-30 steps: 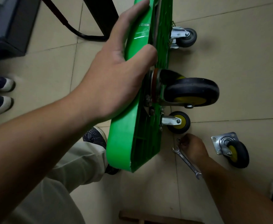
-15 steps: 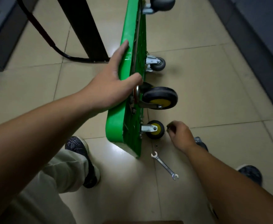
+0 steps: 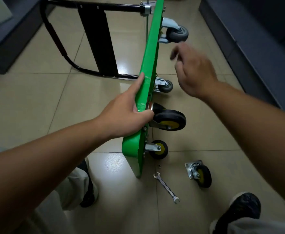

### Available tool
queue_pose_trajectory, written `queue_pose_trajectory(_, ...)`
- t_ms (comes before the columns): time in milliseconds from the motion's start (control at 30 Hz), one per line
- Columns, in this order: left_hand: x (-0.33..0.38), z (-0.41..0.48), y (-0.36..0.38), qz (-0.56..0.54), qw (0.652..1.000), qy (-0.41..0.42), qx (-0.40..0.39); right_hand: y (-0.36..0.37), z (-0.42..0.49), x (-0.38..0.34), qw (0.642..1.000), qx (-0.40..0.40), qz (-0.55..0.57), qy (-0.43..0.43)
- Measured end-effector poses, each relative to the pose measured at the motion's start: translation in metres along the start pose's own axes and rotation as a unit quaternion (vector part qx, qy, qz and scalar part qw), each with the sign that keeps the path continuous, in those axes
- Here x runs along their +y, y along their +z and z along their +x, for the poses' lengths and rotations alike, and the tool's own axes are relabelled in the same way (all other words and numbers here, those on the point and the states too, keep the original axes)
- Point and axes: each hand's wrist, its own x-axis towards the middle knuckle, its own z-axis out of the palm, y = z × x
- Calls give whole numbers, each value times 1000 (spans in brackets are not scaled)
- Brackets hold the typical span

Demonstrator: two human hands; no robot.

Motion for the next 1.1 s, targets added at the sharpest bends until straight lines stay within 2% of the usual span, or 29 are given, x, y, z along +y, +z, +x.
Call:
queue_pose_trajectory(100, -8, 1, -11, -13, 1000, 10, -11, -6, 35, 3, 977, -101, -133, -130)
queue_pose_trajectory(167, -10, 0, -19, -8, 999, 21, -24, -6, 53, 6, 932, -150, -247, -217)
queue_pose_trajectory(233, -13, -2, -27, 2, 999, 29, -40, -1, 66, 5, 898, -161, -304, -275)
queue_pose_trajectory(300, -16, -3, -35, -4, 998, 35, -55, 8, 72, 1, 893, -170, -307, -283)
queue_pose_trajectory(500, -30, -3, -61, -48, 989, 38, -135, 19, 72, -20, 927, -163, -223, -253)
queue_pose_trajectory(600, -38, -1, -81, -35, 984, 37, -171, 18, 73, -30, 915, -159, -229, -292)
queue_pose_trajectory(767, -49, 0, -98, -57, 977, 25, -204, 11, 71, -32, 873, -150, -256, -387)
queue_pose_trajectory(1000, -52, 1, -100, -23, 981, 39, -187, -9, 48, -23, 845, -208, -294, -395)
queue_pose_trajectory(1100, -46, 6, -103, 28, 987, 54, -149, -17, 37, -14, 854, -221, -296, -366)
